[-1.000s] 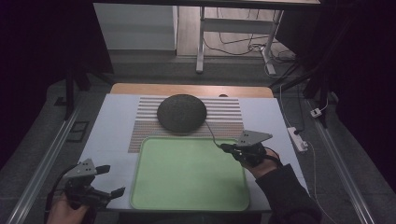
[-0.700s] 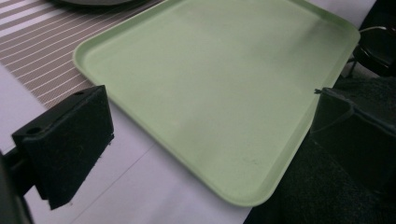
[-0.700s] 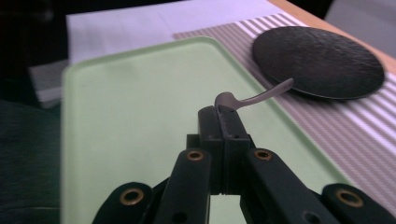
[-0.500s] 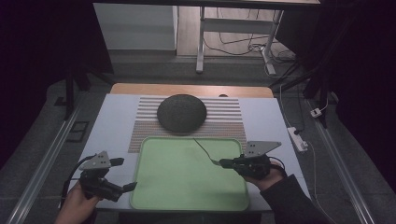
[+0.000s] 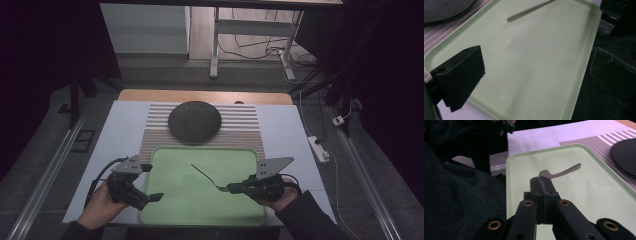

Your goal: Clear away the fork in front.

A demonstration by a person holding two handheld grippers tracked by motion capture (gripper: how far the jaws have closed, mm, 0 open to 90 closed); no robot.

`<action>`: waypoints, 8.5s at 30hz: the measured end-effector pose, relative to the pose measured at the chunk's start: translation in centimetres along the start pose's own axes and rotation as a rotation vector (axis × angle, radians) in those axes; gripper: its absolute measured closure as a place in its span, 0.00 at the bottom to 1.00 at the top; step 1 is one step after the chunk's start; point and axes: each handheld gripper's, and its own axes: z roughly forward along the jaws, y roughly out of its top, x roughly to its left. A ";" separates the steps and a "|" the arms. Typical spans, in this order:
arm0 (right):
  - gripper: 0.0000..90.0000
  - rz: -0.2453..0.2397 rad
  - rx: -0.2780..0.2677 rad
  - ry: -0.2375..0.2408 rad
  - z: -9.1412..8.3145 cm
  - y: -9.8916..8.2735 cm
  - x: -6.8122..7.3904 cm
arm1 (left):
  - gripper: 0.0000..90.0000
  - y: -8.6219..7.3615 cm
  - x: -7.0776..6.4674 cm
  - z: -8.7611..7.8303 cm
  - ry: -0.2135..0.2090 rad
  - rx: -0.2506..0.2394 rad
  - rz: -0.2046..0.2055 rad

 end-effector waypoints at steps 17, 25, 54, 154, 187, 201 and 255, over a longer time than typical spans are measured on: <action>1.00 -0.022 -0.005 0.161 2.3 1.2 1.1 | 0.00 4.4 -0.7 4.2 -0.146 0.098 0.213; 1.00 -0.042 -0.004 0.214 2.8 1.7 1.4 | 0.08 6.4 -0.7 5.7 -0.208 0.122 0.309; 1.00 -0.032 -0.002 0.263 2.7 1.8 1.3 | 0.85 6.0 -1.5 7.1 -0.365 0.250 0.566; 0.00 0.290 0.103 -0.582 -5.9 -6.0 4.3 | 0.96 1.6 6.0 6.0 0.147 0.294 -0.481; 0.00 0.297 0.115 -0.565 -5.9 -6.1 4.1 | 0.98 3.7 5.6 11.2 0.048 0.275 -0.335; 0.00 0.302 0.111 -0.557 -5.9 -6.1 4.1 | 0.98 3.0 6.2 11.7 0.109 0.309 -0.375; 0.00 0.313 0.106 -0.534 -5.9 -6.1 3.9 | 0.69 2.3 8.2 7.2 0.169 0.186 -0.450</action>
